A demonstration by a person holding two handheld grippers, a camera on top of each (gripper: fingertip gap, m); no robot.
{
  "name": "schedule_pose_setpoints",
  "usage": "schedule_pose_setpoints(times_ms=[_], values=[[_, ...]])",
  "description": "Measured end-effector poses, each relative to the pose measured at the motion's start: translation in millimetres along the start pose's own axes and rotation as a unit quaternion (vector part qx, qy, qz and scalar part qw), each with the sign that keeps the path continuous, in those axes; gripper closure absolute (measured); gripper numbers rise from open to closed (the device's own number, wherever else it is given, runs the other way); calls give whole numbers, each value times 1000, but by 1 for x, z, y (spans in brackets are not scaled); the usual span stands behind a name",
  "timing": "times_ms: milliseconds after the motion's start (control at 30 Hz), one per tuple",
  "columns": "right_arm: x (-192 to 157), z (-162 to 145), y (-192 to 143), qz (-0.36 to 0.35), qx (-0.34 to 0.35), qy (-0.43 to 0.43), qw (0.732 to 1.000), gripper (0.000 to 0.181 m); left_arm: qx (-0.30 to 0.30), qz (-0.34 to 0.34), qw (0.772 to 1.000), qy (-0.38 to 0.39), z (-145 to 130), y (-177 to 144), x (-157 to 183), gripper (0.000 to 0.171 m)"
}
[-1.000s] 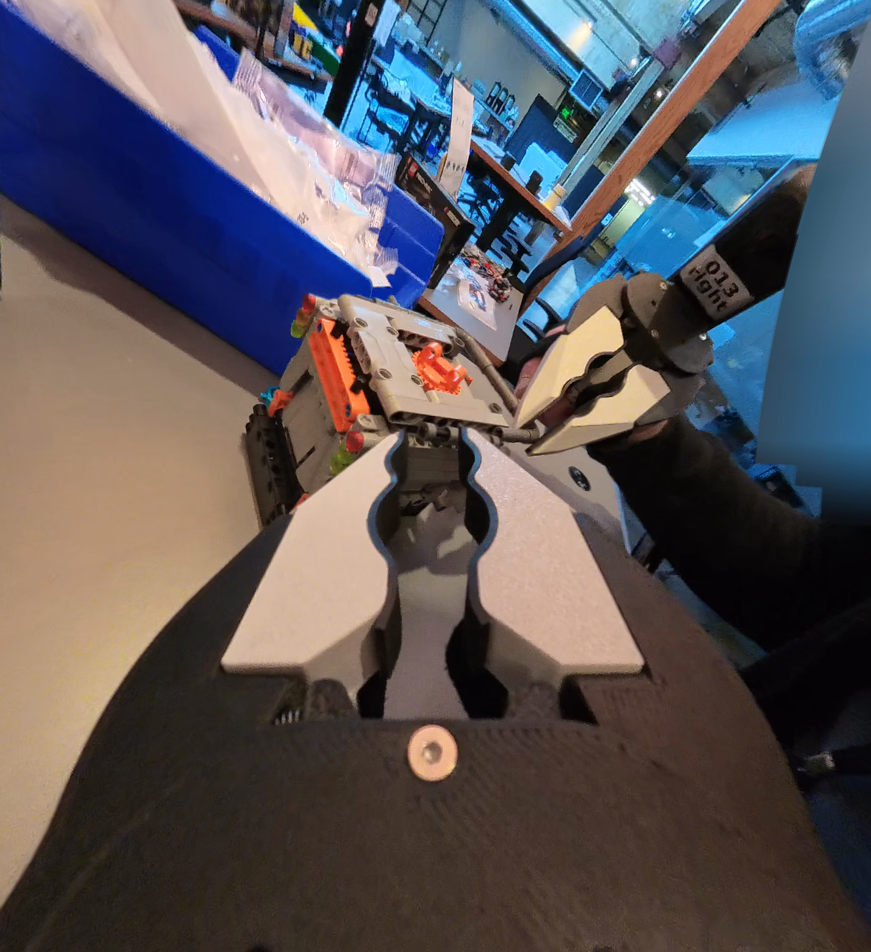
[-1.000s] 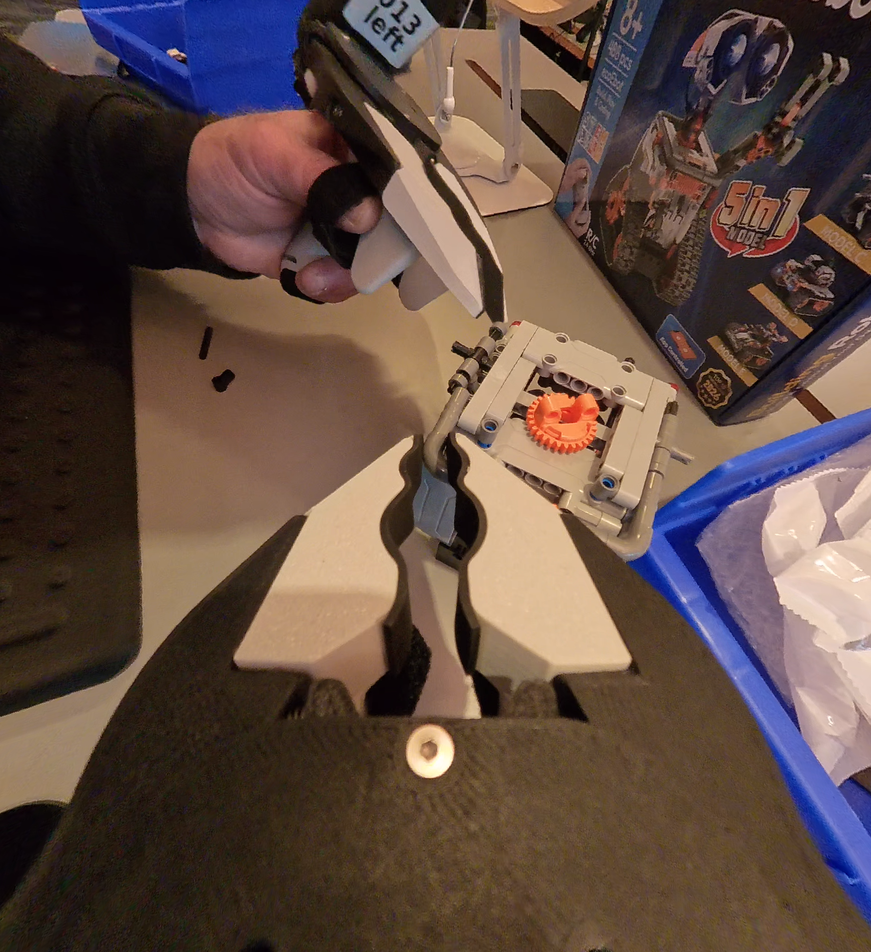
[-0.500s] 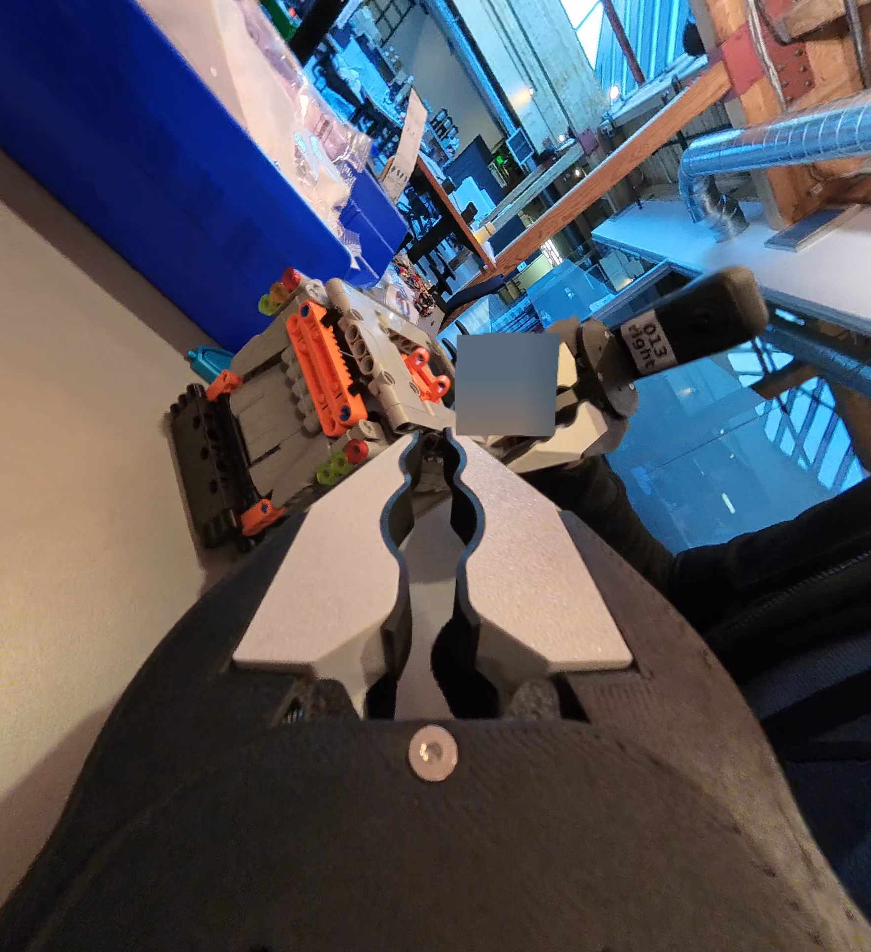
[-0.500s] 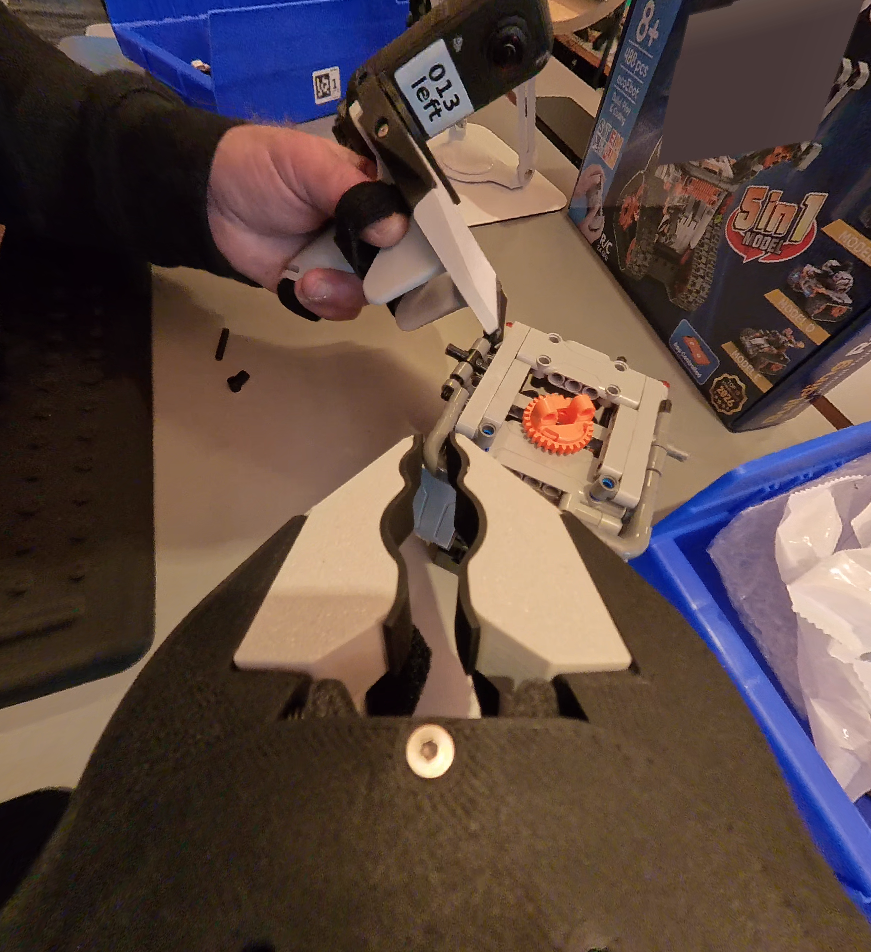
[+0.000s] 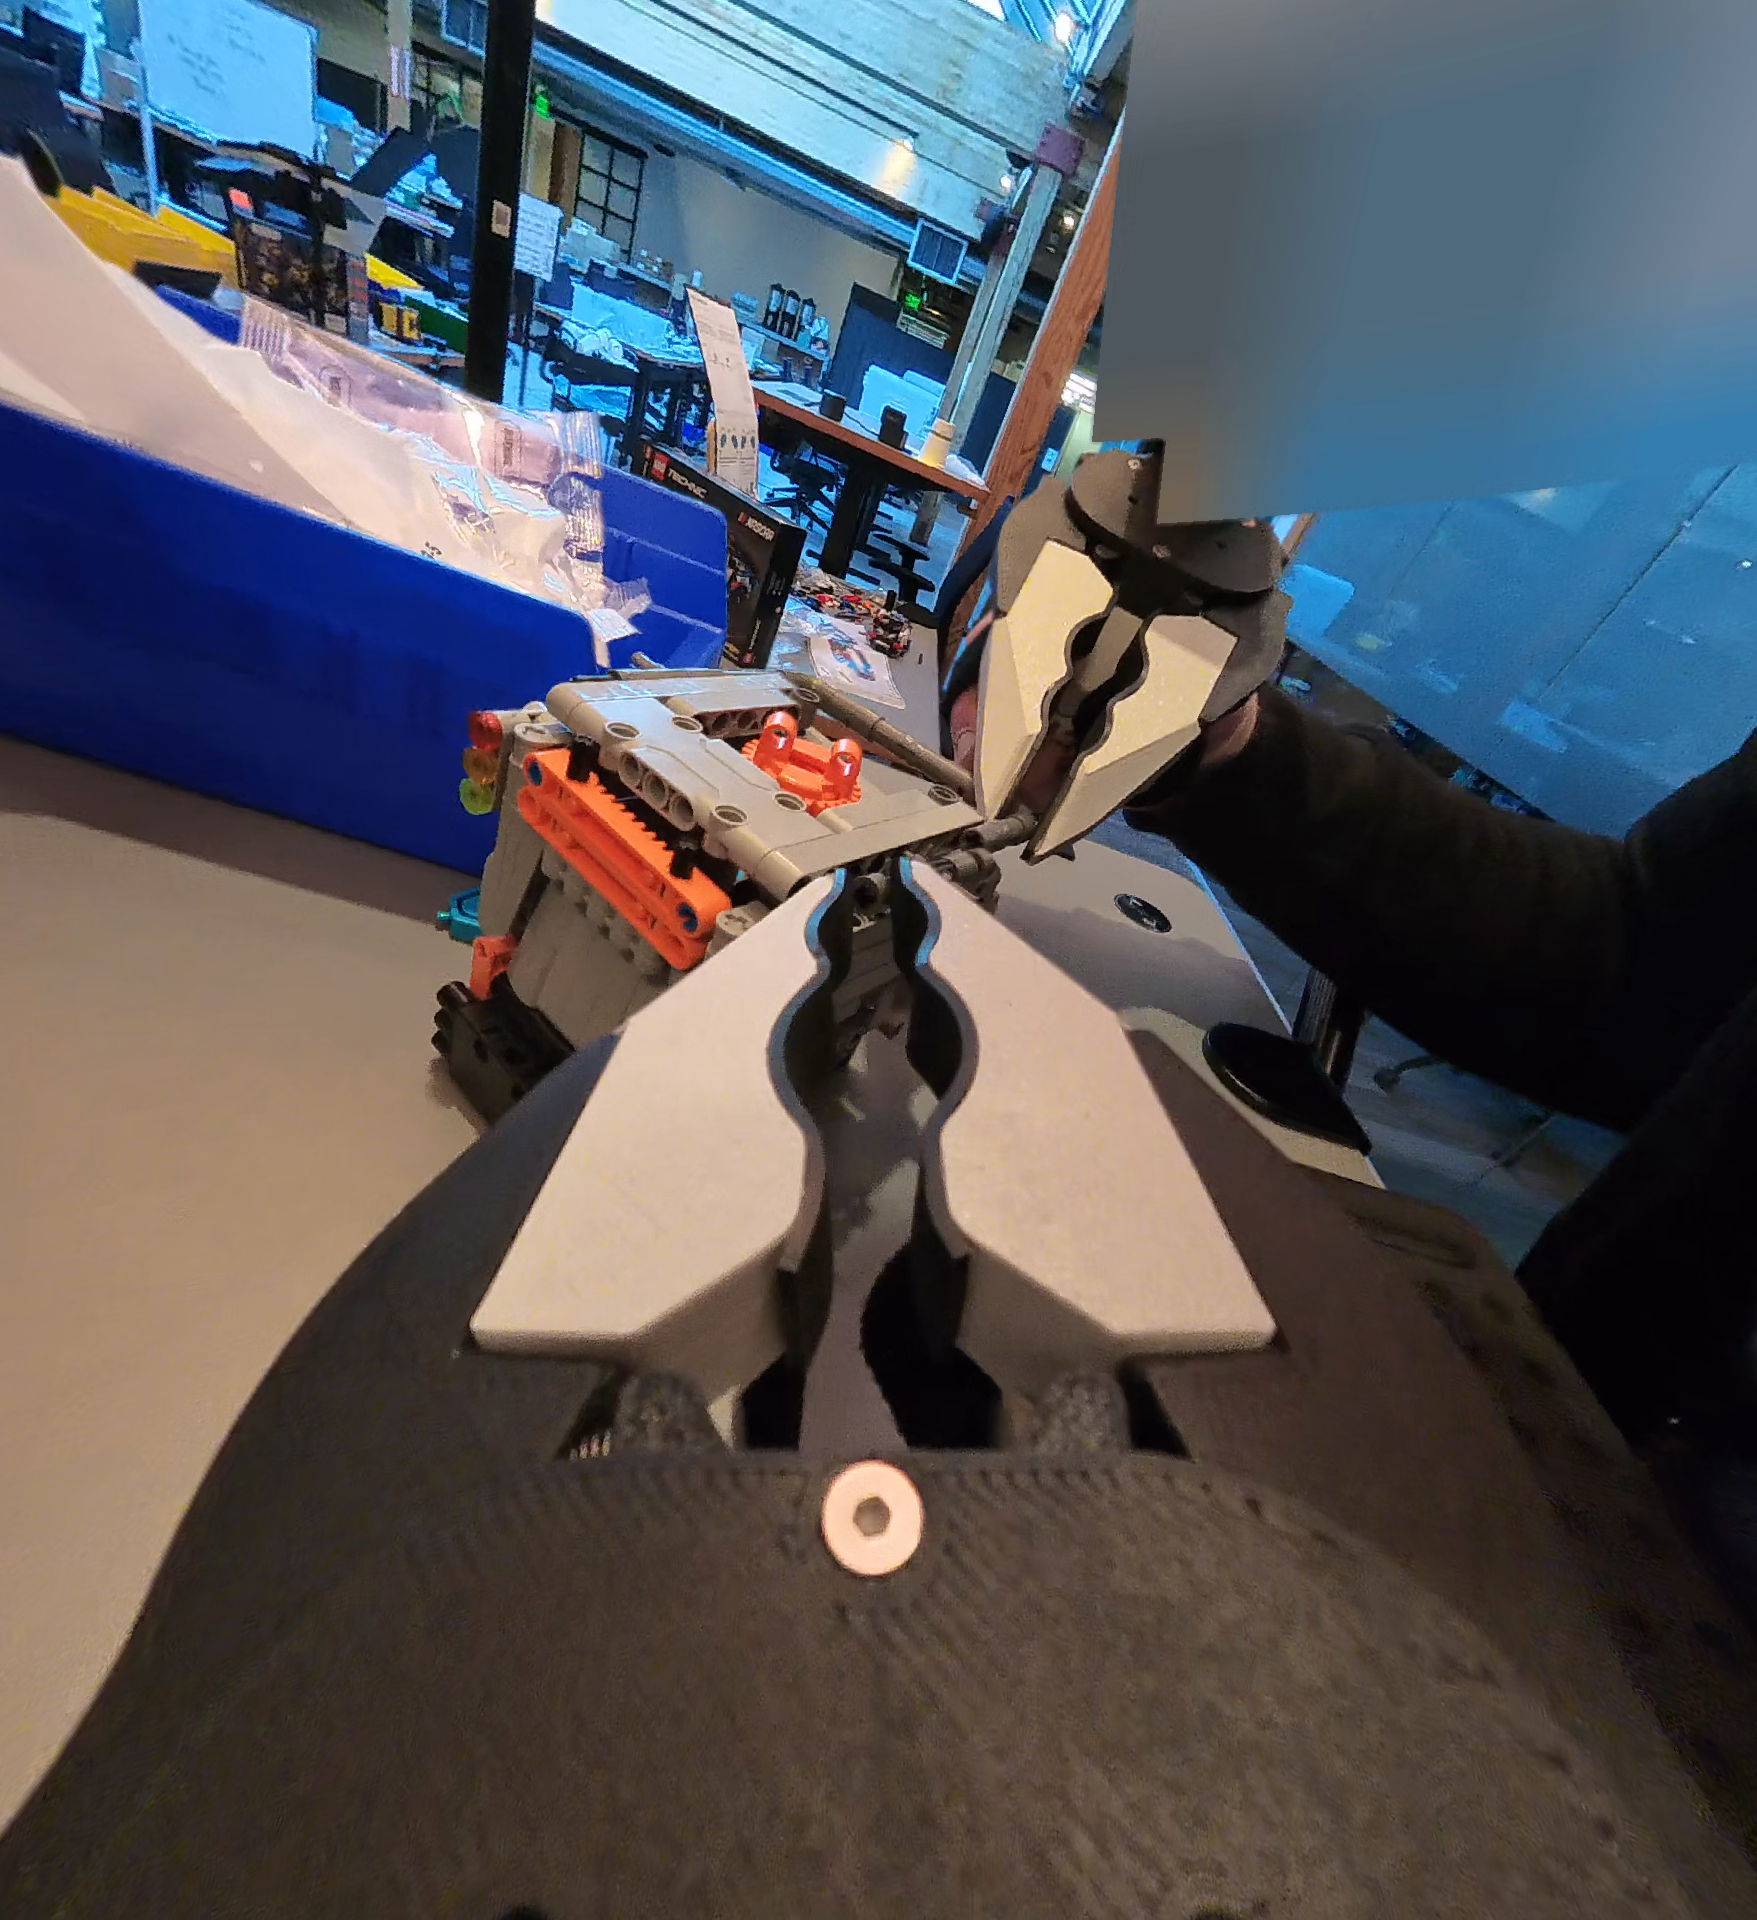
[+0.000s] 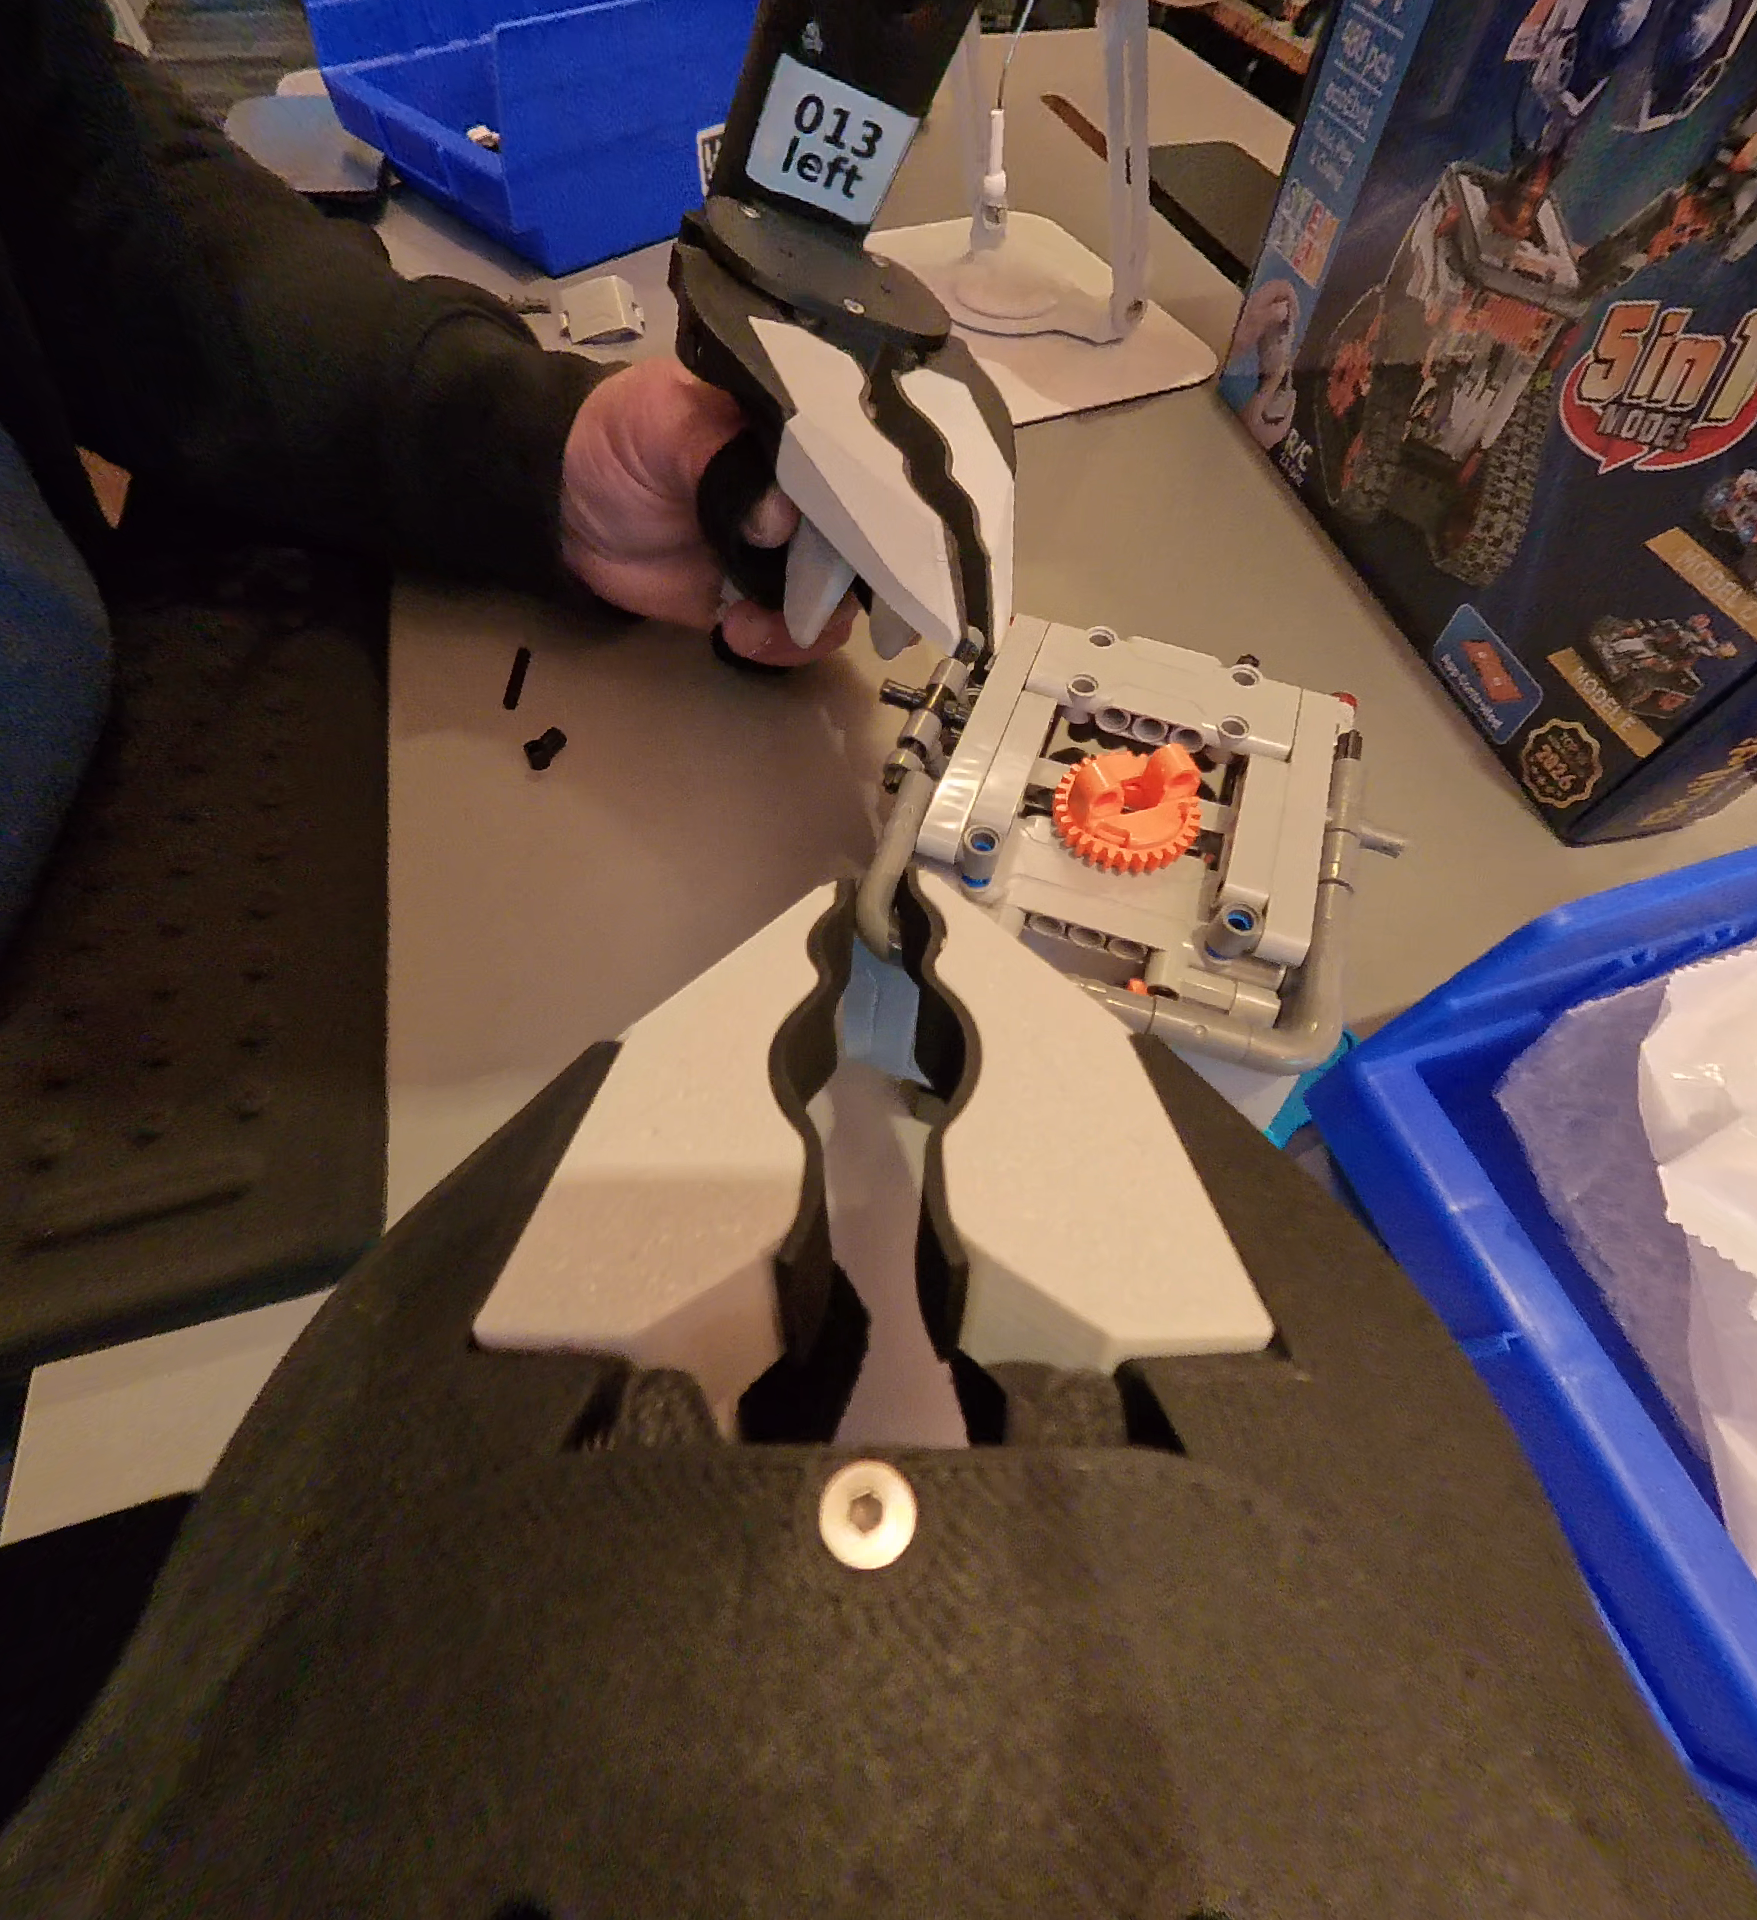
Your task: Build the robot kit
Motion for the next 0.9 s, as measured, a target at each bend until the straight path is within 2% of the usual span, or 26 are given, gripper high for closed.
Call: schedule_pose_setpoints(times_ms=[300,767,900], values=[[0,3,-1,14,-42,-27,999,176,-6,16,999,28,0,1,4,168],[2,1,-2,36,-6,-17,999,175,-9,47,998,36,0,2,8,168],[1,0,3,28,-23,-27,999,175,-6,48,998,28,-1,3,8,168]])
Point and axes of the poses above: each gripper's, where its closed fingertips meet, y out along the fingers, z out of its top, x = y × z across the jaws, the point moved 9 cm from there along -y, back along the fingers, and after that the axes turned 6 degrees about y, right-handed, at the moved point
